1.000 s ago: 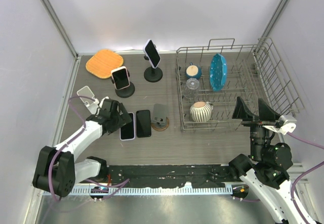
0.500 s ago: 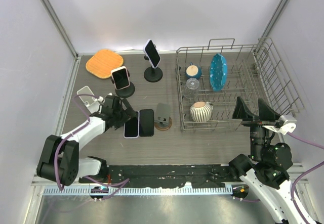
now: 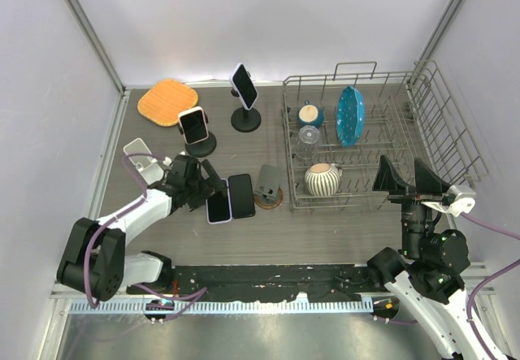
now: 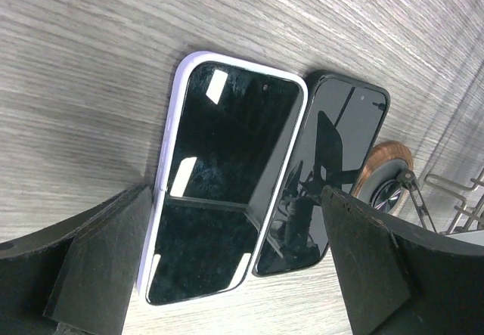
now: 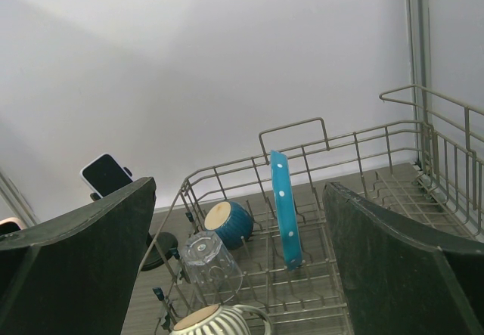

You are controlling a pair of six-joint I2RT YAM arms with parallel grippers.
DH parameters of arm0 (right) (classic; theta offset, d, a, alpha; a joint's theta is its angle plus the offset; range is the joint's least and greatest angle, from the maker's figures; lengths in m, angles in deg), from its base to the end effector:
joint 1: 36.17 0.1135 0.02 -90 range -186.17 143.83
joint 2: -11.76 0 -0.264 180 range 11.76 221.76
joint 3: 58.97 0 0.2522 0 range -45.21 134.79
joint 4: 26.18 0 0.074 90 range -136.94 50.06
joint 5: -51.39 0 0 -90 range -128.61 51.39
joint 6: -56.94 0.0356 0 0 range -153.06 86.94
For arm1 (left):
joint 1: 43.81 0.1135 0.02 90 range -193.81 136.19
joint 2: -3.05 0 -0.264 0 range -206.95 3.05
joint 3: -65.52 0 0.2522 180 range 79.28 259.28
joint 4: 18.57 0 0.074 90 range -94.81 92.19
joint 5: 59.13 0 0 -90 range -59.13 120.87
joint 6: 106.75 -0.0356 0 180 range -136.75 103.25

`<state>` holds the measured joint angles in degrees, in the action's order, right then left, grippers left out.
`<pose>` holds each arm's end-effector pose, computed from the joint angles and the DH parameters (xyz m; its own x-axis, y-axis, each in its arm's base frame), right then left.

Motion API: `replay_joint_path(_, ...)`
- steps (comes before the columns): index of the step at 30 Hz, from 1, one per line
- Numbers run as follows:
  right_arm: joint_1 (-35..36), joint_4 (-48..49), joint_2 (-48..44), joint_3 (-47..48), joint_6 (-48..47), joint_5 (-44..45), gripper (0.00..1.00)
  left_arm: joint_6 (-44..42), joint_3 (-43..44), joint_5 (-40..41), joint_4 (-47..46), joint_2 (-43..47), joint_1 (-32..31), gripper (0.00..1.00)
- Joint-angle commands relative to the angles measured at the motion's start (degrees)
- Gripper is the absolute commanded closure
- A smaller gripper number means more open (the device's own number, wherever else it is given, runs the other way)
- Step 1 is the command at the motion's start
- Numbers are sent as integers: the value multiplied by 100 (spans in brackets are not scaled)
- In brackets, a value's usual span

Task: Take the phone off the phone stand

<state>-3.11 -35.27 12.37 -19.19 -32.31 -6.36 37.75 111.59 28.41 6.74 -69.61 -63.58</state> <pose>0.0453 0.0068 0.3278 0.4191 0.2860 -0.8618 -0.0799 0.9570 0.2788 0.2201 -0.0807 0.1664 -0.7254 -0.6036 -0.3308 -0.3922 0.7575 -0.5220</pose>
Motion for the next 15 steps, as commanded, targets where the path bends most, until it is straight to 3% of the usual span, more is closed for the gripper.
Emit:
replay_joint_path(1,43,131,-43,158,-49,-26,2,-88,256,532,503,480,-45,1)
replay_joint_path(6,43,131,-51,158,-49,-43,2,-572,749,1562,1349,1289,-202,0)
replay_joint_path(9,43,131,-43,158,-40,-43,2,-826,1100,2380,1648,1553,-615,0)
replay_joint_path(15,34,140,-43,149,-49,-34,2,-1397,2241,3804,2131,1142,-1266,0)
